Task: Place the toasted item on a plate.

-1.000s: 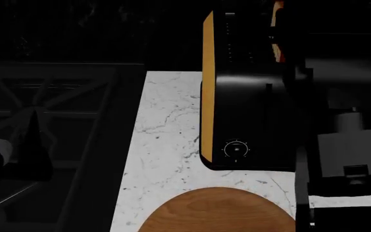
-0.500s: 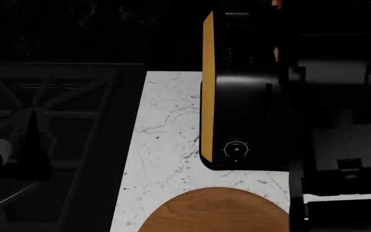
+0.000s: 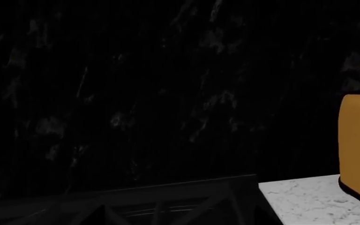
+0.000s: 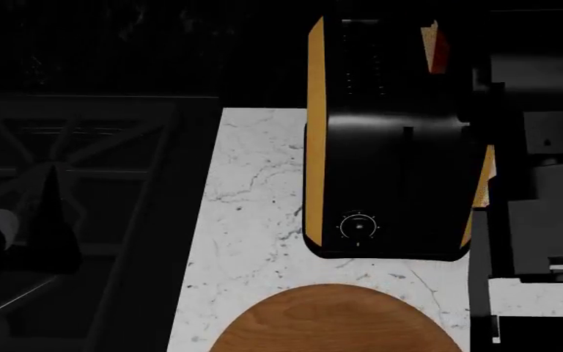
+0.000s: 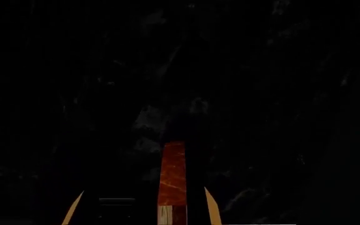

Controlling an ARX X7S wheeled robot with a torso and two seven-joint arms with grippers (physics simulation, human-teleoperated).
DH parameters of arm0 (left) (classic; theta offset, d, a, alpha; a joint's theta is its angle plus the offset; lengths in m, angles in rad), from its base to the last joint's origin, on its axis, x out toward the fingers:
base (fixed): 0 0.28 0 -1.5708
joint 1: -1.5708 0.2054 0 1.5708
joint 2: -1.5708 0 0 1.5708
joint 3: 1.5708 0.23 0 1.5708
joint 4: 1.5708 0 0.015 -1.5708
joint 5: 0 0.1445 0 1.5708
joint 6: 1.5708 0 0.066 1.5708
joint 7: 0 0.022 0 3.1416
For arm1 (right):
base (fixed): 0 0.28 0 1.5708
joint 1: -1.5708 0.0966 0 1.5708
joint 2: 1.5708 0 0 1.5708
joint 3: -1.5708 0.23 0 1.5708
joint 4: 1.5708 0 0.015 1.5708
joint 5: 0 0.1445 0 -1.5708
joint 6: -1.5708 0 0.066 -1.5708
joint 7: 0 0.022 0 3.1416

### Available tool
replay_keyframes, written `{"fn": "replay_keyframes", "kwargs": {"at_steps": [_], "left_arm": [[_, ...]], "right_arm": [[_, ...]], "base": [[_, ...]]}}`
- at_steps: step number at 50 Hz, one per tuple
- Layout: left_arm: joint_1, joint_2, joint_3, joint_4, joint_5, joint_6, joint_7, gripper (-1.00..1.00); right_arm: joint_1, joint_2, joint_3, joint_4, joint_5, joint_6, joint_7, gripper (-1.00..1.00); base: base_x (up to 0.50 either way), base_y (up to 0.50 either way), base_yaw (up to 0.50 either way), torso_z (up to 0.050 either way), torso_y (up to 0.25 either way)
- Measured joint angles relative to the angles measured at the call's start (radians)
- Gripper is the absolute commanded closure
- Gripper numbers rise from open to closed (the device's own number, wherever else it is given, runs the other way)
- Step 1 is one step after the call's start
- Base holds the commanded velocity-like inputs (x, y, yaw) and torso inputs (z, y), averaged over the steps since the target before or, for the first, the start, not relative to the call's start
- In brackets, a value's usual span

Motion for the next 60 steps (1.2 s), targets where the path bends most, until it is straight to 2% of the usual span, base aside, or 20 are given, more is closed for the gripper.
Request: {"fn": "replay_keyframes", "kwargs": {"at_steps": [10, 30, 35, 44, 51, 60], "left_arm": [[-0.004, 0.001, 0.004, -0.003, -0.001, 0.001, -0.002, -1.00], [0.008, -0.001, 0.005, -0.010, -0.008, 0.020, -0.002, -1.00], [0.012, -0.002, 0.005, -0.014, -0.010, 0.026, -0.001, -1.00], [0.017, -0.004, 0.003, -0.014, -0.013, 0.031, -0.003, -1.00], [0.016, -0.004, 0.006, -0.014, -0.015, 0.032, -0.004, -1.00], [0.020, -0.005, 0.007, -0.013, -0.016, 0.036, -0.006, -1.00]], "right_arm": [[-0.036, 0.028, 0.009, -0.220, 0.033, 0.130, 0.030, 1.00], [-0.161, 0.047, 0.125, -0.907, 0.230, 0.604, 0.174, 1.00], [-0.174, 0.070, 0.163, -1.013, 0.468, 0.680, 0.367, 1.00], [-0.176, 0.160, 0.165, -1.135, 1.102, 0.692, 0.902, 1.00], [-0.157, 0.262, 0.084, -1.258, 1.478, 0.571, 1.211, 1.00], [-0.105, 0.411, -0.085, -1.444, 1.732, 0.324, 1.398, 1.00]], "base": [[0.00, 0.00, 0.00, 0.000, 0.000], [0.00, 0.00, 0.00, 0.000, 0.000], [0.00, 0.00, 0.00, 0.000, 0.000], [0.00, 0.00, 0.00, 0.000, 0.000], [0.00, 0.00, 0.00, 0.000, 0.000], [0.00, 0.00, 0.00, 0.000, 0.000]]}}
